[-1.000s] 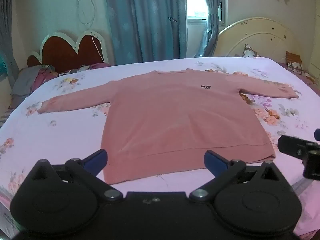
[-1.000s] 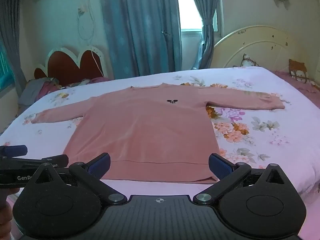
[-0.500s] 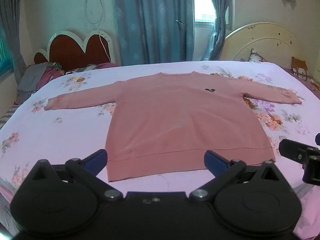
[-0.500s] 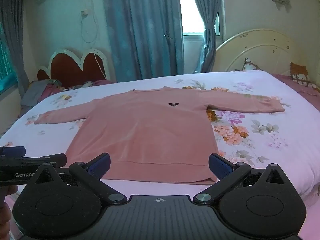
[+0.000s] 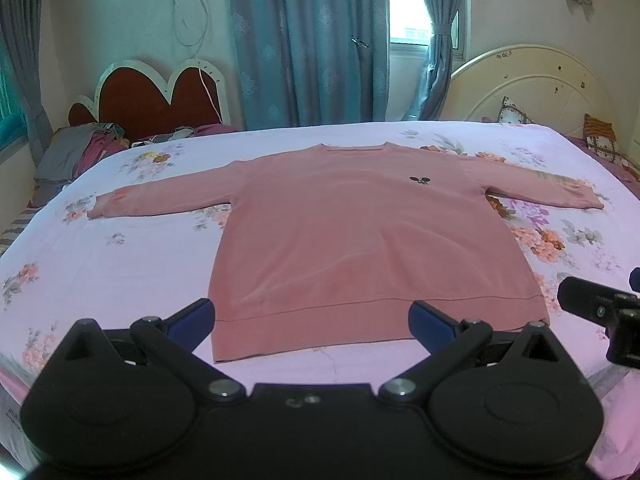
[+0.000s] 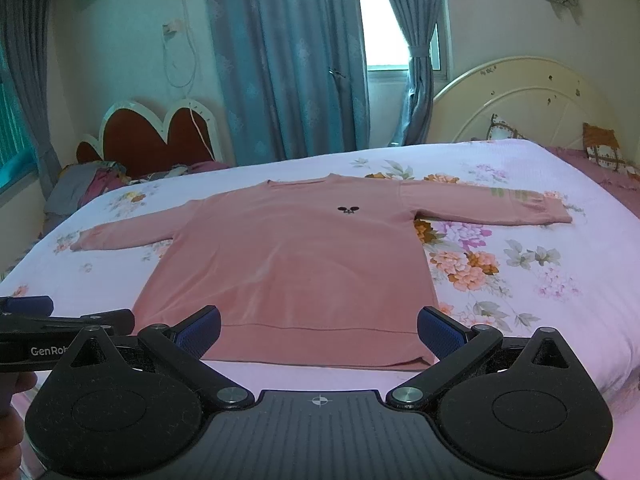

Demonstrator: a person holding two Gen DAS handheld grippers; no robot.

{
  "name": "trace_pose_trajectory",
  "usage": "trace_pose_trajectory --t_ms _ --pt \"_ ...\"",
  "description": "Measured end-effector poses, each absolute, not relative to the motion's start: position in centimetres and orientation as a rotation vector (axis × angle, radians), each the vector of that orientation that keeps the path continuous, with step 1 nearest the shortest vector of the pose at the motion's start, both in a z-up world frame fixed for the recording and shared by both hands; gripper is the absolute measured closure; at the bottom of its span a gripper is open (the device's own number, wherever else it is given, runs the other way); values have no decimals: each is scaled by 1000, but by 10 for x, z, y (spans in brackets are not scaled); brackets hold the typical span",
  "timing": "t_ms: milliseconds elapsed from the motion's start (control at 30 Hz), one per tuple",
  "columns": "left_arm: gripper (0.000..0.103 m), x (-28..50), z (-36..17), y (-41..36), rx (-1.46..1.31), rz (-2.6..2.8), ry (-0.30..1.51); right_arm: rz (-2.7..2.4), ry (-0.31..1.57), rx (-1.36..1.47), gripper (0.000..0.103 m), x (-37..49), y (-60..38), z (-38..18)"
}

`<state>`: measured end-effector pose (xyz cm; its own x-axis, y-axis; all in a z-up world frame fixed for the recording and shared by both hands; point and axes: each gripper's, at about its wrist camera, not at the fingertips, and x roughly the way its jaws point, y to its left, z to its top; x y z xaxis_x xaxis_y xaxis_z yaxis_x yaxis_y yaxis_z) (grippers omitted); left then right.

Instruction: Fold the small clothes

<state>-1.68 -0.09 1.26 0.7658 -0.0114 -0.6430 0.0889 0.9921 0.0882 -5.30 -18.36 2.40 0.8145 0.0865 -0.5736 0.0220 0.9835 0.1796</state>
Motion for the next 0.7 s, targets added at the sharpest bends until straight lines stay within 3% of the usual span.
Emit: trace_pose_trajectory --t_ms 700 --pt "0 -11 9 -6 106 -52 718 35 620 194 0 -53 -187 24"
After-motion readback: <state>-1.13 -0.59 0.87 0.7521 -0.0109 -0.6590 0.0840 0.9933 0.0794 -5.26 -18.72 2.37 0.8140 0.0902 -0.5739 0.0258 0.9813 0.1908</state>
